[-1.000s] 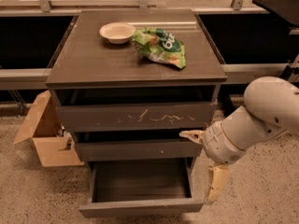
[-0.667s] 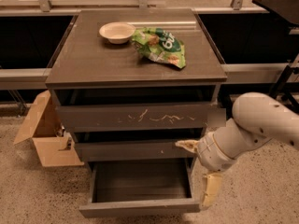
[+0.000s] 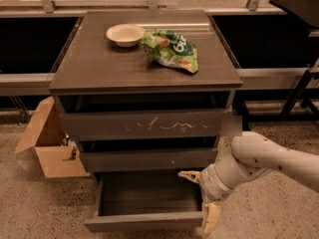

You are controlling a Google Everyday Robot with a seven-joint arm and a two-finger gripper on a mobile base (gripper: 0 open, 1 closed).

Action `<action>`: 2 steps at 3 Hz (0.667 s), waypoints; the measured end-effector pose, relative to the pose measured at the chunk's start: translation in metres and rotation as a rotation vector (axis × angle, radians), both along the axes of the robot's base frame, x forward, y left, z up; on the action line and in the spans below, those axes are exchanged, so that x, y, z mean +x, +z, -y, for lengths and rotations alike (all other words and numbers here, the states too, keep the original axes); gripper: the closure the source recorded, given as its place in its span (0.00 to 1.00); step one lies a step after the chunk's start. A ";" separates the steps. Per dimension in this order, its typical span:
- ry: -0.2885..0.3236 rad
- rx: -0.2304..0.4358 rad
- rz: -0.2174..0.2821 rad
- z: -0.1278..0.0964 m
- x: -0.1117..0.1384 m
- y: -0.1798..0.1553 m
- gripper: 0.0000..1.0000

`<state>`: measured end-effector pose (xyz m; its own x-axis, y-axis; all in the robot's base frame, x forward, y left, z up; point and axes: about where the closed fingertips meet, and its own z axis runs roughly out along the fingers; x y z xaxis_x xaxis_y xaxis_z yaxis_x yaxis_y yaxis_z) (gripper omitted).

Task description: Close bottom drawer

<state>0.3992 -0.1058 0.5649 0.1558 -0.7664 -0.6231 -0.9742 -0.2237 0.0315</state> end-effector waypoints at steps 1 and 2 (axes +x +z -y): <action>-0.005 0.049 -0.045 -0.006 -0.005 -0.041 0.00; 0.003 0.053 -0.055 -0.007 -0.005 -0.047 0.00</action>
Offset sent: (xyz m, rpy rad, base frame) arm -0.0023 0.0043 -0.0334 0.0405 0.0316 -0.0055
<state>0.3940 -0.0985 0.5177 0.1222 -0.7315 -0.6708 -0.9706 -0.2293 0.0731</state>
